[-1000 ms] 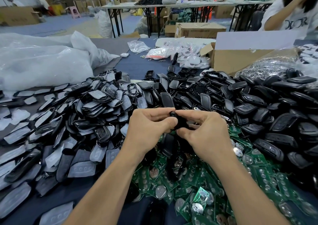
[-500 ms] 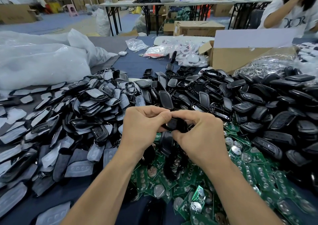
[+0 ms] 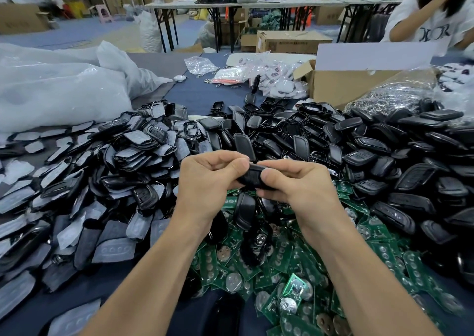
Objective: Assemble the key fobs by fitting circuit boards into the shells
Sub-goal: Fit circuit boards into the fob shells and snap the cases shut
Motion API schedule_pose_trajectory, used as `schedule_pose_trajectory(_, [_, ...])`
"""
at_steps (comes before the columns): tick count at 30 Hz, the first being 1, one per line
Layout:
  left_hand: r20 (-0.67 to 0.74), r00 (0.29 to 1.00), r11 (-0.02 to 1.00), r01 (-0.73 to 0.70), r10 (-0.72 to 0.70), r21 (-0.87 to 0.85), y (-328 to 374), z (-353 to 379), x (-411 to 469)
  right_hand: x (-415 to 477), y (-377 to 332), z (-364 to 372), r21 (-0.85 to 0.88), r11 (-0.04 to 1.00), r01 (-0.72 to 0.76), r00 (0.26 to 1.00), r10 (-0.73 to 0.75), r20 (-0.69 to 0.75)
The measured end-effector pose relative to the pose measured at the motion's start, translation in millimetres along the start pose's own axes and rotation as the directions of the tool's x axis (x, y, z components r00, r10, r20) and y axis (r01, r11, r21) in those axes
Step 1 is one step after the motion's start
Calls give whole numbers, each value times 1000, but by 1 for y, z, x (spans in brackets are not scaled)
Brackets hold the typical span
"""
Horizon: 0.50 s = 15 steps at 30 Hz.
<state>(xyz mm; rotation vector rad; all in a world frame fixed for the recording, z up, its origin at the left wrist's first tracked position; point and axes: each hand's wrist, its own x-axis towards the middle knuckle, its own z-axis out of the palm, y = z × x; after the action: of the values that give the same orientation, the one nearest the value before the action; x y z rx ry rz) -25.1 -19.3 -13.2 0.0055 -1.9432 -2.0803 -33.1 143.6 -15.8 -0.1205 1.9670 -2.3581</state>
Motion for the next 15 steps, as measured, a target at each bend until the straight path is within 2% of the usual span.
schedule_pose_trajectory(7, [40, 996, 983, -83, 77, 163, -4, 1, -1, -2, 2, 1, -97, 994, 53, 997, -58, -51])
schedule_pose_trajectory(9, [63, 989, 972, -144, 135, 186, -4, 0, -2, -2, 0, -2, -226, 972, 64, 997, -73, -30])
schedule_pose_trajectory(12, [91, 980, 953, -192, 176, 234, -4, -1, -3, -4, -2, -4, -479, 866, 147, 987, -157, 19])
schedule_pose_trajectory(15, [70, 982, 948, -187, 175, 256, -6, -1, -2, -5, -4, -2, -511, 839, 185, 978, -209, 11])
